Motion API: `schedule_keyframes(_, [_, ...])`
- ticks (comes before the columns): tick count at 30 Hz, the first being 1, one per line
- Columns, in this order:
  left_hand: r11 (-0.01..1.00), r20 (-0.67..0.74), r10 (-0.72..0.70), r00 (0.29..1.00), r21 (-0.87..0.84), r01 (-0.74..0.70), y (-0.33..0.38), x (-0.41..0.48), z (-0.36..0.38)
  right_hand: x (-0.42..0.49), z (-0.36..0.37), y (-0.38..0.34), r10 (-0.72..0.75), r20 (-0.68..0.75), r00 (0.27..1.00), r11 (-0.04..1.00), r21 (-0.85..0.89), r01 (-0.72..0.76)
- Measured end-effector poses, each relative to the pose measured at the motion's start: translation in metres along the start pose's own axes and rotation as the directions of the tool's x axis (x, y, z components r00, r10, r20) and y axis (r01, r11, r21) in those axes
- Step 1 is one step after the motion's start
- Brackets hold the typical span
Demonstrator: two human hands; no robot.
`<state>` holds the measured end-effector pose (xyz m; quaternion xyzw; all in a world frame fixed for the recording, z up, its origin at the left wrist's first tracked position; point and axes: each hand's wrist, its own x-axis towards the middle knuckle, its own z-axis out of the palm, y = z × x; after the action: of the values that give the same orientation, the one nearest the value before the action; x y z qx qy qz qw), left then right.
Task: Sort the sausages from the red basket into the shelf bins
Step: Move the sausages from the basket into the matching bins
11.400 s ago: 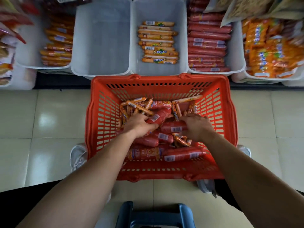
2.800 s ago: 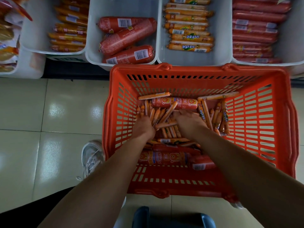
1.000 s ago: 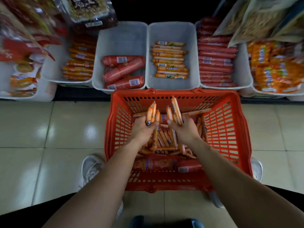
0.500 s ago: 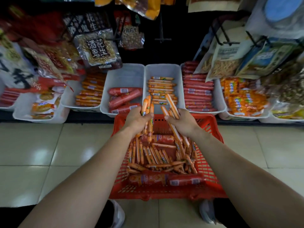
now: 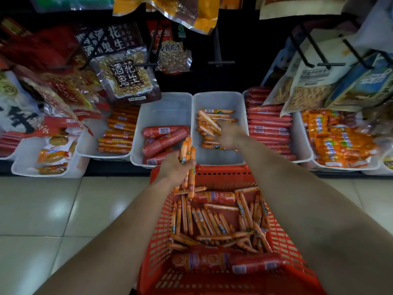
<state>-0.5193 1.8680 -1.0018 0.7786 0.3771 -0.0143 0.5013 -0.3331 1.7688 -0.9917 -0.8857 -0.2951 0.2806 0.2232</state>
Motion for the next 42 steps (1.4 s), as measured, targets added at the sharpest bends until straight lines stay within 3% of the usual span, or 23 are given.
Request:
schedule_keyframes(3, [1.000, -0.019, -0.007, 1.000, -0.005, 0.007, -0.002, 0.006, -0.007, -0.002, 0.008, 0.003, 0.000, 0.093, 0.996, 1.000, -0.018, 0.001])
schedule_keyframes(6, [0.999, -0.027, -0.002, 1.000, 0.035, 0.003, 0.004, 0.011, -0.010, -0.009, 0.012, 0.021, 0.031, 0.048, 0.998, 0.993, -0.119, -0.025])
schedule_keyframes(15, [0.950, 0.085, 0.163, 0.983, 0.255, -0.180, 0.064, 0.068, 0.022, -0.057, -0.015, 0.091, 0.057, -0.063, 0.996, 0.998, 0.023, -0.055])
schedule_keyframes(18, [0.877, 0.191, 0.196, 0.962, 0.404, -0.259, 0.080, 0.091, 0.043, -0.065, -0.016, 0.109, 0.059, -0.085, 0.995, 0.997, 0.045, -0.055])
schedule_keyframes(21, [0.725, 0.319, 0.189, 0.929, 0.592, -0.351, 0.085, 0.106, 0.063, -0.068, -0.014, 0.120, 0.056, -0.102, 0.993, 0.997, 0.057, -0.050])
schedule_keyframes(24, [0.659, 0.407, 0.152, 0.901, 0.637, -0.399, 0.077, 0.113, 0.076, -0.067, -0.013, 0.124, 0.058, -0.119, 0.991, 0.996, 0.068, -0.050])
schedule_keyframes(27, [0.714, 0.426, 0.118, 0.897, 0.592, -0.375, 0.066, 0.113, 0.079, -0.064, -0.011, 0.125, 0.060, -0.125, 0.990, 0.996, 0.079, -0.050])
schedule_keyframes(32, [0.913, 0.290, 0.173, 0.941, 0.312, -0.264, 0.053, 0.085, 0.052, -0.074, -0.011, 0.113, 0.073, -0.144, 0.987, 0.995, 0.077, -0.062])
schedule_keyframes(37, [0.939, 0.135, 0.241, 0.961, 0.220, -0.266, 0.028, 0.013, 0.020, -0.110, -0.003, 0.096, 0.098, -0.153, 0.983, 0.989, 0.129, -0.079])
schedule_keyframes(42, [0.952, 0.194, 0.077, 0.978, 0.277, -0.130, -0.016, -0.056, 0.037, -0.161, 0.024, 0.100, 0.182, -0.046, 0.982, 0.977, 0.120, -0.176])
